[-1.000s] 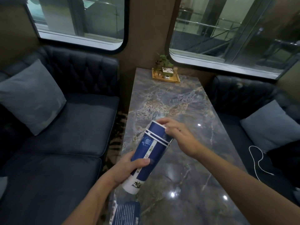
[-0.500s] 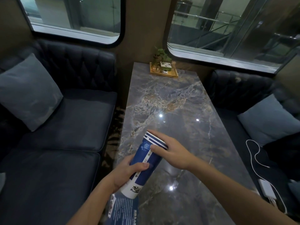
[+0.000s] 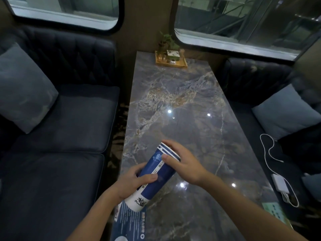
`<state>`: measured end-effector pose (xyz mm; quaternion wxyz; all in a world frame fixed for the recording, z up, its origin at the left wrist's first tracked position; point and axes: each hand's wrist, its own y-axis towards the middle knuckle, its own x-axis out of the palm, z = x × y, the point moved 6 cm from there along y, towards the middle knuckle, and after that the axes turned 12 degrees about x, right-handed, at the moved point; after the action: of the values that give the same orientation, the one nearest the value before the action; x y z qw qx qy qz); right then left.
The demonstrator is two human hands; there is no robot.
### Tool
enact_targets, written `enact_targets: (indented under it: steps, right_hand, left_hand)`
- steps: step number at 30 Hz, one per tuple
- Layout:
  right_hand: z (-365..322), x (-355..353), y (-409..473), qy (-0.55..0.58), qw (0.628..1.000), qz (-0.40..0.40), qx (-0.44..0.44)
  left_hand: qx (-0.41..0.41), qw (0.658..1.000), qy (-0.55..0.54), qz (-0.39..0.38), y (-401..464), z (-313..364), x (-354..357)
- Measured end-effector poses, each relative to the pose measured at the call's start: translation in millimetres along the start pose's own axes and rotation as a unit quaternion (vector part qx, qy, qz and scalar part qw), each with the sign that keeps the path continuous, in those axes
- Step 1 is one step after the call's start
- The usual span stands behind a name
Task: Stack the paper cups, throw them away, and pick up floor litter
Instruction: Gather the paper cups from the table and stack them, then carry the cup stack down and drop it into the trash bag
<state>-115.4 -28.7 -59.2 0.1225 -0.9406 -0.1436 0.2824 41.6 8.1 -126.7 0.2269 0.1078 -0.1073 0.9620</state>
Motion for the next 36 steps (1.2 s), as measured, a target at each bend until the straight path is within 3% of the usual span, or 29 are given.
enact_targets:
  steps: [6,12,21,30,36]
  right_hand:
    - [49.2,6.3,-15.5,0.032,0.996,0.050,0.059]
    - [115.3,-13.7,-53.0,0.147,0.969,0.129,0.150]
    - [188.8,-11.5,-148.9,0.253,0.936,0.122,0.212]
    - [261.8,-35.8,-297.6,0.346,0.883,0.221,0.228]
    - [316.7,-38.1,-411.0,0.383,0.846,0.282,0.242]
  left_hand:
    - [-0.046,0.999,0.012,0.020,-4.0,-36.0,-2.7]
    - [-0.087,0.989,-0.039,0.112,-14.6,-76.0,-9.0]
    - [-0.078,0.988,-0.002,0.133,-12.9,-104.7,32.9]
    - [-0.066,0.994,0.078,0.036,-25.8,-120.8,168.1]
    - [-0.106,0.990,0.098,-0.002,-66.0,-151.8,279.0]
